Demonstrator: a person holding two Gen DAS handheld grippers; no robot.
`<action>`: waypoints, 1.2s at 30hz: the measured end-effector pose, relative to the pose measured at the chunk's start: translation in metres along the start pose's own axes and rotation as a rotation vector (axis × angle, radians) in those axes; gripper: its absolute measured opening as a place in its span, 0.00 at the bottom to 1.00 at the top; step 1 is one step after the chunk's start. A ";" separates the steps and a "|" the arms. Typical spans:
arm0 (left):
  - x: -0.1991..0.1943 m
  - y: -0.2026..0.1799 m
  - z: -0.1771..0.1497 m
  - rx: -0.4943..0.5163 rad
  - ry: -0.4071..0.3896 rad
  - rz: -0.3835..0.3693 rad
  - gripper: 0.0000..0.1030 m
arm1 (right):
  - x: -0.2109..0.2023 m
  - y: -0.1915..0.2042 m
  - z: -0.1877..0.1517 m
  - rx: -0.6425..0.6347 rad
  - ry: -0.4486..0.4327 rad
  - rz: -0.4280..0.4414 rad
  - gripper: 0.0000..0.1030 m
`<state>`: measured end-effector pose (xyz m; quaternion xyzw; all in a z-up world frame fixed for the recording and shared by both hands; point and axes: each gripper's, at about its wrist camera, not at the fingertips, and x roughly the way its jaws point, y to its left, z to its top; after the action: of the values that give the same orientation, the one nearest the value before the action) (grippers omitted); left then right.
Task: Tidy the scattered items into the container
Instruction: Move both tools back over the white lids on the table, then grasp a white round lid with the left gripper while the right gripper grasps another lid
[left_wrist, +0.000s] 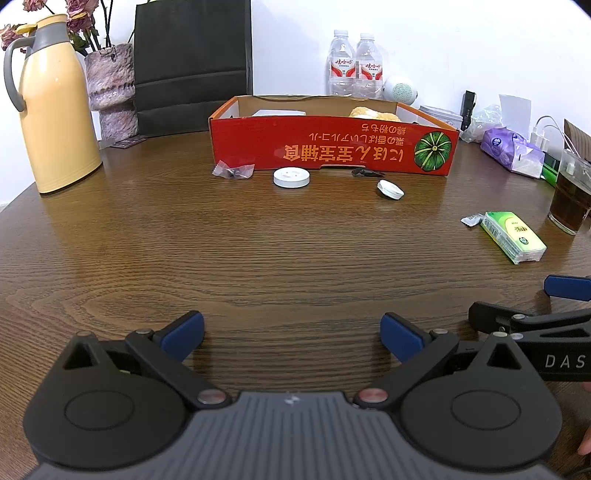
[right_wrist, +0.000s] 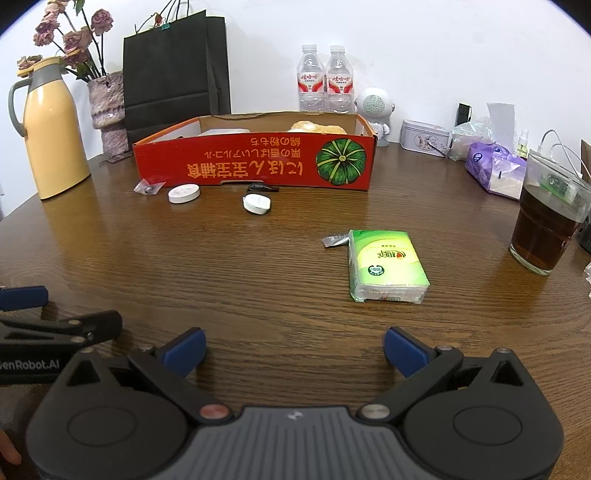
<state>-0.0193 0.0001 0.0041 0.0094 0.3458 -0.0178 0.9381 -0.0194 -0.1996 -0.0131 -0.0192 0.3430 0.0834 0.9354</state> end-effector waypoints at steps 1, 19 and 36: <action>0.000 0.000 0.000 0.000 0.000 0.000 1.00 | 0.000 0.000 0.000 0.000 0.000 0.000 1.00; 0.039 0.021 0.088 0.217 -0.109 -0.132 1.00 | 0.023 -0.001 0.085 -0.118 -0.087 0.213 0.79; 0.138 0.020 0.127 0.173 0.030 -0.218 0.78 | 0.130 0.006 0.121 -0.127 0.009 0.195 0.25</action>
<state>0.1689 0.0129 0.0109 0.0531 0.3558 -0.1491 0.9211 0.1543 -0.1638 -0.0045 -0.0452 0.3414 0.1953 0.9183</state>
